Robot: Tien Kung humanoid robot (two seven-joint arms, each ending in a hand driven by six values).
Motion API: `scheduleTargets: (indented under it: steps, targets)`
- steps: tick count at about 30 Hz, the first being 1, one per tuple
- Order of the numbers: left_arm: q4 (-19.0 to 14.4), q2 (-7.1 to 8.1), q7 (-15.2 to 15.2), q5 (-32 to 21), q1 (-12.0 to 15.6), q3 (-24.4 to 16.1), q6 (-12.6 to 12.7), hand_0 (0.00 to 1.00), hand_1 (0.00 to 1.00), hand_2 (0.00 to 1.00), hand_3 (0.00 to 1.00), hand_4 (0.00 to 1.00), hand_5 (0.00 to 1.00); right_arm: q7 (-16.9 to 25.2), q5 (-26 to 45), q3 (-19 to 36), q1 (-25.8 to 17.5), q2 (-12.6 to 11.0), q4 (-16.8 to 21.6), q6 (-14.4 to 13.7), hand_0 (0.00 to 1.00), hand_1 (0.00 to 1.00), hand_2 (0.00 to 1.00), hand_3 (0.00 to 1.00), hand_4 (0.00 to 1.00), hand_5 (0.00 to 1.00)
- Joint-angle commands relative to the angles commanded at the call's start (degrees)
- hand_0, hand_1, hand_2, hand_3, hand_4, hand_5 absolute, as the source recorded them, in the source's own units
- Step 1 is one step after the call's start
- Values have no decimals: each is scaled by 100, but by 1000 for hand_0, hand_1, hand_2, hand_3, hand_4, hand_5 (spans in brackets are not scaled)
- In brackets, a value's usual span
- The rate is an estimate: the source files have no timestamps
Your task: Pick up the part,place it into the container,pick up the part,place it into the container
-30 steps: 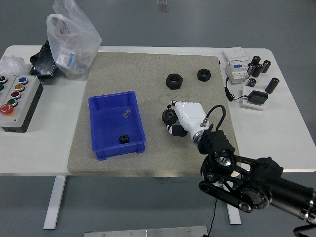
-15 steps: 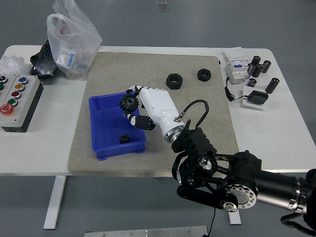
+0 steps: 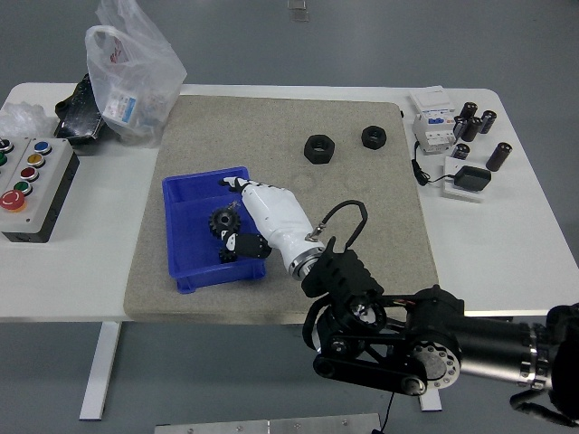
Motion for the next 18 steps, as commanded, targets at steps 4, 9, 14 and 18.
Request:
scheduleTargets:
  steps: [4, 9, 14, 18]
  targets:
    - [0, -1, 16, 25, 5, -19, 0, 589, 437, 481, 600, 450, 637, -10, 9, 25, -22, -1, 8, 72, 421, 810, 970, 998, 583, 260]
    - [0, -16, 34, 72, 13, -67, 2, 588, 436, 481, 600, 447, 634, -105, -460, 420, -211, -49, 127, -132, 404, 786, 925, 985, 596, 283]
    - [0, -29, 15, 112, 7, -105, 0, 588, 436, 481, 600, 447, 634, 207, -562, 1294, -681, -270, 107, -277, 404, 786, 925, 985, 596, 283]
    - [0, -41, -1, 94, 32, -118, 15, 589, 436, 479, 600, 448, 631, 908, 84, 2172, -1164, -503, -140, -277, 395, 752, 868, 953, 604, 274]
